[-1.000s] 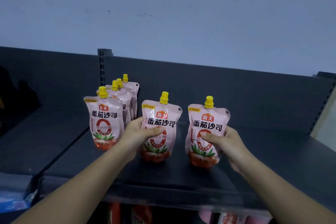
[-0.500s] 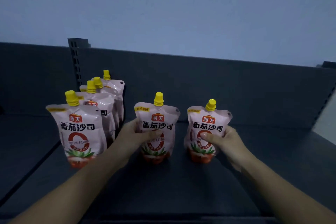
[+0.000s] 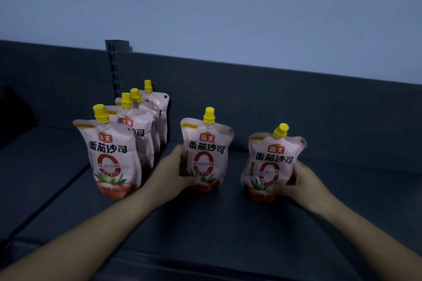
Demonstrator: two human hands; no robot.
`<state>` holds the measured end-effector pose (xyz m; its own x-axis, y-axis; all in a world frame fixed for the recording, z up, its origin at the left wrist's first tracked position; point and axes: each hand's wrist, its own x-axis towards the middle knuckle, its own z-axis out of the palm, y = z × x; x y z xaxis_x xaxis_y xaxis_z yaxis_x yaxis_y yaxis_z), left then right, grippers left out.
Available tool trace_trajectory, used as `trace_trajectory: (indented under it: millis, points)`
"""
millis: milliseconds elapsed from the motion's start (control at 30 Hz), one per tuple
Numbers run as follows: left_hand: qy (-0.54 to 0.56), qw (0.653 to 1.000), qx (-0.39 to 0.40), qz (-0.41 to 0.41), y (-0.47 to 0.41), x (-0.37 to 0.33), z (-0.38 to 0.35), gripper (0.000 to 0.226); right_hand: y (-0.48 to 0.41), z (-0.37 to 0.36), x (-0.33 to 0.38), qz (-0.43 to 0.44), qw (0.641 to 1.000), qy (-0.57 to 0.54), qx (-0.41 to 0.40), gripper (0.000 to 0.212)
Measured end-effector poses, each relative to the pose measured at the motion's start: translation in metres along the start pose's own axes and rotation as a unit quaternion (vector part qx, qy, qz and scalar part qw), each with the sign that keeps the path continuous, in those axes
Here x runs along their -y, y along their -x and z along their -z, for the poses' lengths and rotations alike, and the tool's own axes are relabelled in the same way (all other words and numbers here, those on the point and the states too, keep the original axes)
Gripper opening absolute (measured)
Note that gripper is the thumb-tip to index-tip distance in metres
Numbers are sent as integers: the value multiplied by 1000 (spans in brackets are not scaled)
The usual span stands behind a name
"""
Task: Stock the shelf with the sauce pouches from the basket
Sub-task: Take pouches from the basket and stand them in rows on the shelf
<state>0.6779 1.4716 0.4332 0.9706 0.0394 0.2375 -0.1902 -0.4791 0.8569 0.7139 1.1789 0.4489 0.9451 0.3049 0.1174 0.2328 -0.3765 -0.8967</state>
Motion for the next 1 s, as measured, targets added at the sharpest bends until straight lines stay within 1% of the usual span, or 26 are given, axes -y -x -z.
trace_trajectory:
  millis: [133, 267, 500, 667, 733, 833, 1000]
  points:
    - [-5, 999, -33, 0, -24, 0, -9, 57, -17, 4, -4, -10, 999, 7, -34, 53]
    - [-20, 998, -52, 25, -53, 3, -16, 56, -40, 11, -11, -22, 997, 19, -65, 51]
    - [-22, 994, -92, 49, -93, 10, -23, 56, -75, 13, -28, -24, 993, -5, -113, 52]
    - [-3, 995, -80, 60, -107, 15, -22, 53, -93, 16, -32, -33, 992, 10, -118, 53]
    - [-6, 996, -73, 59, -109, 19, -21, 55, -99, 18, -32, -34, 992, 18, -118, 54]
    - [4, 996, -68, 61, -109, 22, -20, 58, -106, 19, -32, -34, 992, 24, -118, 50]
    - [21, 996, -62, 66, -111, 23, -20, 56, -109, 21, -32, -42, 994, 32, -101, 46]
